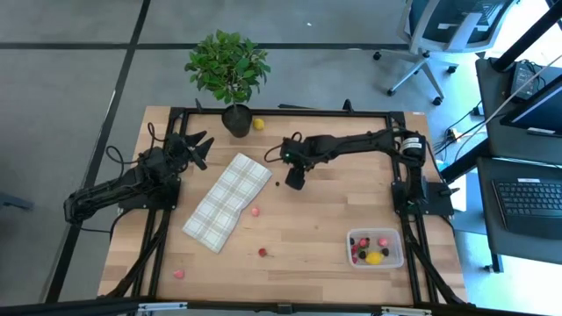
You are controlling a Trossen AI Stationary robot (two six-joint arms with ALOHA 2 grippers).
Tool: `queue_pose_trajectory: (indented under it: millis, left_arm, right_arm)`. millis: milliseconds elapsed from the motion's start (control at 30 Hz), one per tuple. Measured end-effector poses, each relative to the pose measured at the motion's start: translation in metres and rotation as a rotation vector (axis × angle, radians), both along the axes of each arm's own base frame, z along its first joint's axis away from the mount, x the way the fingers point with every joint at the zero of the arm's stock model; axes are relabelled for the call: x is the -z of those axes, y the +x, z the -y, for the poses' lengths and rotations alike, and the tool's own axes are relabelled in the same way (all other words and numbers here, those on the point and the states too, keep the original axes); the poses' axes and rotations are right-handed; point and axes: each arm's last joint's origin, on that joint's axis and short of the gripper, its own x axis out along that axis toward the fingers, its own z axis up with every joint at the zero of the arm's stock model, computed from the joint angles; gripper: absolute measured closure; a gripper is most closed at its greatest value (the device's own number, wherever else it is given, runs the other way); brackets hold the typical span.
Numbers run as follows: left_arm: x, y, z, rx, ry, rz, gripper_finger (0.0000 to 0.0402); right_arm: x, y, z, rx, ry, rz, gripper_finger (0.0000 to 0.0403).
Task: Pick and placing Produce into tupperware
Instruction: Put the black cherry into the transparent bin
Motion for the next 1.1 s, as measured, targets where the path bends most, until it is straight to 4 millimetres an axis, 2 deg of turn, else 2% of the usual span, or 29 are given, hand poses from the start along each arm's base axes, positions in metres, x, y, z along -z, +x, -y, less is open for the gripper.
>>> queue_pose_trajectory:
  millis: [267,400,633,1100]
  left_arm:
    - [0.000,0.000,0.000,0.000,0.000,-0.001,0.0176]
    - [0.000,0.000,0.000,0.000,0.000,-0.001,0.0176]
    - [0.000,0.000,0.000,0.000,0.000,-0.001,0.0176]
    - [0.000,0.000,0.000,0.000,0.001,-0.001,0.0176]
  right_arm:
    - [0.000,-0.002,0.015,0.018,-0.007,0.011,0.0162]
    - [0.007,-0.003,0.021,0.027,0.027,0.000,0.0162]
    - [0.023,-0.001,0.022,0.019,0.074,-0.029,0.0162]
    - [0.026,-0.002,0.025,0.051,0.088,-0.048,0.0162]
